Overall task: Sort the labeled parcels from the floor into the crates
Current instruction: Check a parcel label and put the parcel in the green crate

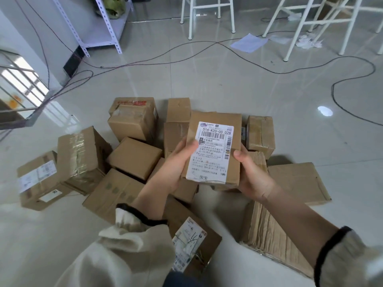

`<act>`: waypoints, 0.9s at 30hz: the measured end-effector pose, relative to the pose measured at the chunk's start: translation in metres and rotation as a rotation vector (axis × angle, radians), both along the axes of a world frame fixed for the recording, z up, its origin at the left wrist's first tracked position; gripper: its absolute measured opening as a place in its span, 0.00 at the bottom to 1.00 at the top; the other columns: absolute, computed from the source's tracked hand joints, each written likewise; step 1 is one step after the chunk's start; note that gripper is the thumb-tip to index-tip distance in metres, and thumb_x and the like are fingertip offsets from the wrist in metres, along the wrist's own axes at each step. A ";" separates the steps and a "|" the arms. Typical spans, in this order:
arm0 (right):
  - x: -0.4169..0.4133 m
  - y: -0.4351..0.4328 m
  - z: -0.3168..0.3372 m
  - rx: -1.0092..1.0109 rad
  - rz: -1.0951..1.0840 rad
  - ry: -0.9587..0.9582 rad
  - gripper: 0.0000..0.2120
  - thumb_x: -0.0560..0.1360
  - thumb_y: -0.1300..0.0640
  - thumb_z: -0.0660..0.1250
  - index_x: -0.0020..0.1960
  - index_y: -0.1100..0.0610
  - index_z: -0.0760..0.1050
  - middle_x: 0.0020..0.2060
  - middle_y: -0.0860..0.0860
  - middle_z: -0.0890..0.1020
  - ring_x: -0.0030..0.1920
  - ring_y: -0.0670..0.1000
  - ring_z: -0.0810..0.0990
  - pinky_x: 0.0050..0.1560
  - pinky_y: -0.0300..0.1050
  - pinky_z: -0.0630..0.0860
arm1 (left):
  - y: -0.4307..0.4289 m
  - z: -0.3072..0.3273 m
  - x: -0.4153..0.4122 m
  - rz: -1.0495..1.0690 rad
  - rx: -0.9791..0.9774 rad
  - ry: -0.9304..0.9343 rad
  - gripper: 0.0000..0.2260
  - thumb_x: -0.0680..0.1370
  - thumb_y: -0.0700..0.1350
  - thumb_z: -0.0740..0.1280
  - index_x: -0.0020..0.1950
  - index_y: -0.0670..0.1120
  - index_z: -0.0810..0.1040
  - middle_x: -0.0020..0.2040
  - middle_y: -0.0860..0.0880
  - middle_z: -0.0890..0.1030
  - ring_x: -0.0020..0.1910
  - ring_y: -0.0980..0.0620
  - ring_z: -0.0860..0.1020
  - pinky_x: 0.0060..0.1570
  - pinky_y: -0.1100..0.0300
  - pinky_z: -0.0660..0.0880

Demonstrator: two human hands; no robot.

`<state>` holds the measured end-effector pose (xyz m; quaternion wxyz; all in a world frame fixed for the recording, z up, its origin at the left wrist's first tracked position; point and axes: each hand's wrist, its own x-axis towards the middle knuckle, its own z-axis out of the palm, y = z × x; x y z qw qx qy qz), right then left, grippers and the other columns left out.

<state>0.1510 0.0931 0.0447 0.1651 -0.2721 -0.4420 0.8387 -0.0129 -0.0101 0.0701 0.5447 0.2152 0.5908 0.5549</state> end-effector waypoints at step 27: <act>0.027 0.016 0.169 0.000 -0.185 0.078 0.42 0.63 0.41 0.75 0.73 0.47 0.62 0.68 0.55 0.73 0.68 0.58 0.71 0.67 0.63 0.67 | 0.046 0.168 0.026 0.121 -0.054 -0.159 0.27 0.67 0.62 0.70 0.64 0.56 0.76 0.58 0.46 0.82 0.57 0.42 0.80 0.61 0.38 0.72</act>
